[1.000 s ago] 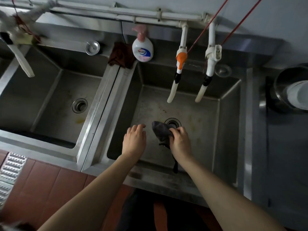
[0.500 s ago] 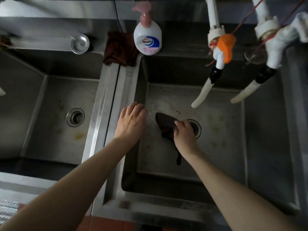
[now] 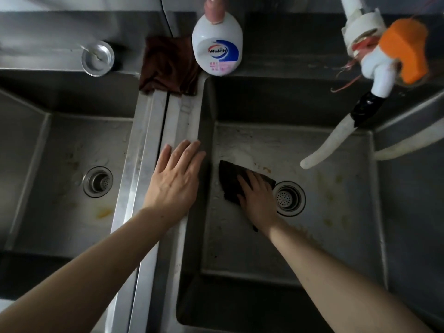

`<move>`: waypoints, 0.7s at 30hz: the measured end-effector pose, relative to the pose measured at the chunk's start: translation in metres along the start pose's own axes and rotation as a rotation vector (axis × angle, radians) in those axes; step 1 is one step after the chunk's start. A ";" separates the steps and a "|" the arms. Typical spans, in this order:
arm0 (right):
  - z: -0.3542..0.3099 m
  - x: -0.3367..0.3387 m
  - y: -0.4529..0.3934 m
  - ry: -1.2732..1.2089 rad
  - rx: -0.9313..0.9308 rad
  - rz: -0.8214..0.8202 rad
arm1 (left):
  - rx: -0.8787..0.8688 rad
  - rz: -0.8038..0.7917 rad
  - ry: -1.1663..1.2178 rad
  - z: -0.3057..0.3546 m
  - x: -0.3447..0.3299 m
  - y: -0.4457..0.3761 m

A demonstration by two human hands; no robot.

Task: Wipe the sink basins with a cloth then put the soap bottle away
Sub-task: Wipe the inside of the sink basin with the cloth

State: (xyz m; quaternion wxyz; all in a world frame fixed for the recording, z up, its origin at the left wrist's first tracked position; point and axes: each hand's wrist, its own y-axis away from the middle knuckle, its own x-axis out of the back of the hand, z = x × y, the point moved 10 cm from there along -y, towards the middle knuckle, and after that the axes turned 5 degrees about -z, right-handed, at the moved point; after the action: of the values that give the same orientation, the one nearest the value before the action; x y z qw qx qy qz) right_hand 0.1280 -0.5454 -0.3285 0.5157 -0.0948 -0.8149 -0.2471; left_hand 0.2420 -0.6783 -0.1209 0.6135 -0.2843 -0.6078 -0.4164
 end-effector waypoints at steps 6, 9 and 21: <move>-0.008 -0.041 -0.003 -0.001 0.104 -0.098 | 0.022 0.005 0.007 -0.003 -0.003 -0.001; -0.014 -0.053 0.008 0.066 0.150 -0.053 | 0.016 0.024 0.019 -0.003 -0.003 -0.002; 0.000 -0.037 -0.060 0.104 0.172 0.004 | -0.008 0.087 0.037 -0.003 0.000 0.000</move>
State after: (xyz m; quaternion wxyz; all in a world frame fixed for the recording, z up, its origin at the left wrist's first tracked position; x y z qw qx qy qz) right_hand 0.1205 -0.5935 -0.3799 0.5640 -0.0388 -0.8051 -0.1795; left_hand 0.2434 -0.6806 -0.1214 0.6411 -0.3050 -0.5818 -0.3968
